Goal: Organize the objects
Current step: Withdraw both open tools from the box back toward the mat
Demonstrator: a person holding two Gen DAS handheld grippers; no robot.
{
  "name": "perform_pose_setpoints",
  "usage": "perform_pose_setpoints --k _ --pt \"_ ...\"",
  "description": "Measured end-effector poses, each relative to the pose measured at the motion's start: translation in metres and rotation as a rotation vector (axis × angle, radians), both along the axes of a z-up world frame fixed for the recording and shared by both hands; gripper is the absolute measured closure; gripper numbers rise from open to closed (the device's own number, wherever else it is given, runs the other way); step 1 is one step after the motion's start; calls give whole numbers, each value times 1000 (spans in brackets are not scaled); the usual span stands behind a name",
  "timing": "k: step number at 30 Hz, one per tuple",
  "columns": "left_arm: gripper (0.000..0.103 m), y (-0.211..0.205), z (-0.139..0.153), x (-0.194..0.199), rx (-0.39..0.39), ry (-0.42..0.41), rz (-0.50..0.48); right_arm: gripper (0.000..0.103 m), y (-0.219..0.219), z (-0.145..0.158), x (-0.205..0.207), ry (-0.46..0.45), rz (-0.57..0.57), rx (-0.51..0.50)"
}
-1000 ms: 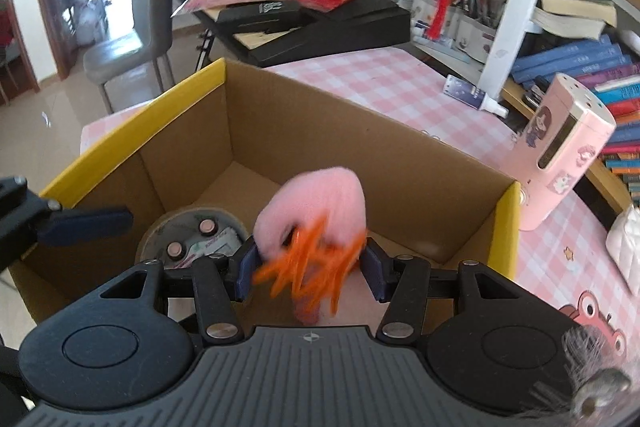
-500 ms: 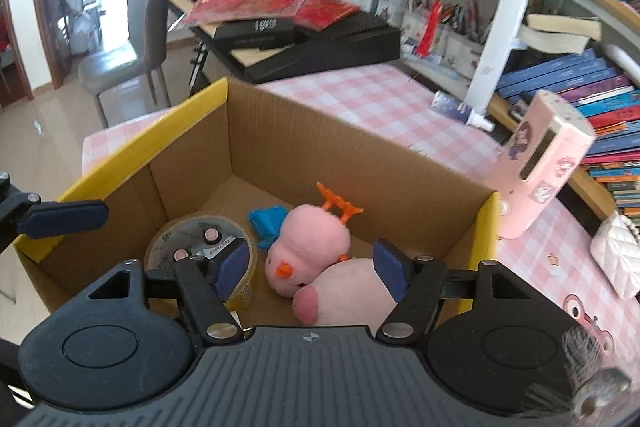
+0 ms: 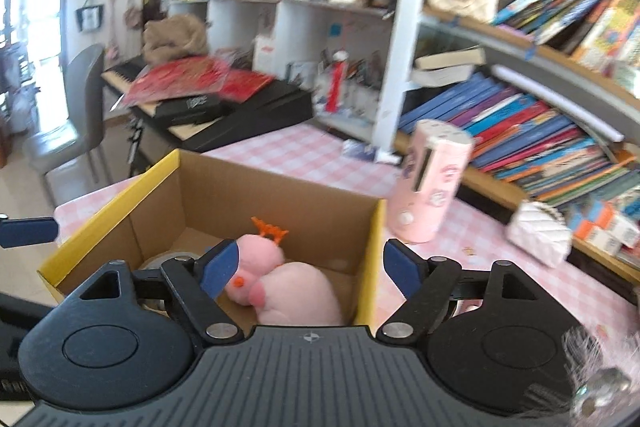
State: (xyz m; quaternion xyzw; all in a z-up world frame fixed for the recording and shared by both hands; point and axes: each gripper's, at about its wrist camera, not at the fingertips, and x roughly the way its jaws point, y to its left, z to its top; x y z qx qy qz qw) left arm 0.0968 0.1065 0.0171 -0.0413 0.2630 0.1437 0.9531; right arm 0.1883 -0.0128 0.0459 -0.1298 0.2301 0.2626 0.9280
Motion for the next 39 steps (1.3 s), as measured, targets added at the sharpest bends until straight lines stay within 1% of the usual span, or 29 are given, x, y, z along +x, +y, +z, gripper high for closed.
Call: perform_pose_setpoints --k 4,9,14,19,21,25,31,39 --pt "8 -2 0 -15 1 -10 -14 24 -13 1 -19 -23 -57 5" --pt "8 -5 -1 -34 6 -9 -27 23 -26 -4 -43 -8 -114 6" --pt "8 -8 -7 -55 12 20 -37 22 -32 -16 -74 20 -158 -10" --pt "7 -12 -12 -76 26 55 -43 19 -34 -32 -105 59 -185 -42" --pt "6 -14 -15 -83 34 65 -42 18 -34 -39 -117 82 -190 -59" --pt "4 -17 -19 -97 38 85 -56 17 -34 -47 -136 107 -201 -72" --pt "4 -21 -25 -113 45 117 -86 15 -37 -55 -155 135 -212 -79" --pt "4 -29 -32 -125 44 155 -129 13 -47 -63 -175 171 -254 -74"
